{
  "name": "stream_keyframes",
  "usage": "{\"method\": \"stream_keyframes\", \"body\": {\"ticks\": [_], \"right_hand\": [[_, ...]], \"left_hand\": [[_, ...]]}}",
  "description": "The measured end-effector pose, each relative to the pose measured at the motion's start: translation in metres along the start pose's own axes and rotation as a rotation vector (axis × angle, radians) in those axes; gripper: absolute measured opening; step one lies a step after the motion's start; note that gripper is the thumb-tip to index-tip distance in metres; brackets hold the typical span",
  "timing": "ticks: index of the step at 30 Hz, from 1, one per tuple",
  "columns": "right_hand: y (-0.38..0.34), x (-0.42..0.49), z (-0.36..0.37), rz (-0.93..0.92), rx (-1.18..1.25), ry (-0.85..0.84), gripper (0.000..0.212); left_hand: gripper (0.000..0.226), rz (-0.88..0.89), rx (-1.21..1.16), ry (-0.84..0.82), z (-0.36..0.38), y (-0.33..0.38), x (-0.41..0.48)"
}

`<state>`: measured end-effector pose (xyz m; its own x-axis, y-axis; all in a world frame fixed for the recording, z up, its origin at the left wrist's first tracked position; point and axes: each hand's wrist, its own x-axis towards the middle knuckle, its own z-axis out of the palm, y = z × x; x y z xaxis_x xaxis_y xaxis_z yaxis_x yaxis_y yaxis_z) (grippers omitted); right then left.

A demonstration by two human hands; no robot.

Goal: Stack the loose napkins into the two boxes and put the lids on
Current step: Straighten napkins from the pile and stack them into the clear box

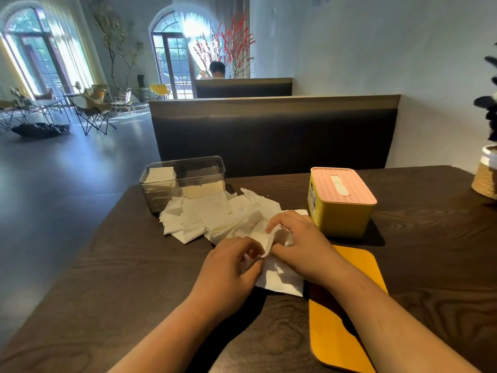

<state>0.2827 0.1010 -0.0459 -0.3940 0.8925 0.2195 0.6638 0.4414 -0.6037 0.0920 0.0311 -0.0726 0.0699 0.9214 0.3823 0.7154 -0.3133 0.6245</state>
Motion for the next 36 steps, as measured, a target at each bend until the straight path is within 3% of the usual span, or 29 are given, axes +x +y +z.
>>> {"method": "stream_keyframes", "body": {"ticks": [6, 16, 21, 23, 26, 30, 33, 36], "right_hand": [[-0.004, -0.004, -0.004, -0.025, 0.095, 0.112, 0.012], [-0.012, -0.014, -0.003, -0.191, 0.219, 0.143, 0.024], [-0.013, -0.012, -0.002, -0.101, 0.318, 0.089, 0.023], [-0.01, -0.011, -0.003, -0.003, 0.339, 0.132, 0.023], [-0.004, -0.006, -0.003, 0.128, 0.288, 0.231, 0.017], [0.001, -0.004, 0.0, 0.184, 0.21, 0.206, 0.015], [0.0, -0.005, 0.001, 0.182, 0.121, 0.152, 0.017], [-0.001, -0.007, 0.0, 0.224, 0.024, 0.111, 0.018]], "left_hand": [[0.013, -0.078, -0.127, 0.054, -0.007, 0.002, 0.0], [0.012, -0.084, -0.254, 0.027, -0.014, 0.007, 0.0], [0.012, -0.153, -0.332, 0.01, -0.015, 0.008, 0.001], [0.005, -0.26, -0.486, 0.055, -0.02, 0.007, 0.003], [0.023, -0.468, -0.92, 0.116, -0.031, 0.007, 0.009], [0.033, -0.705, -1.455, 0.058, -0.048, 0.011, 0.011], [0.04, -0.761, -1.602, -0.057, -0.053, 0.01, 0.007], [0.043, -0.77, -1.599, -0.117, -0.054, 0.01, 0.005]]}}
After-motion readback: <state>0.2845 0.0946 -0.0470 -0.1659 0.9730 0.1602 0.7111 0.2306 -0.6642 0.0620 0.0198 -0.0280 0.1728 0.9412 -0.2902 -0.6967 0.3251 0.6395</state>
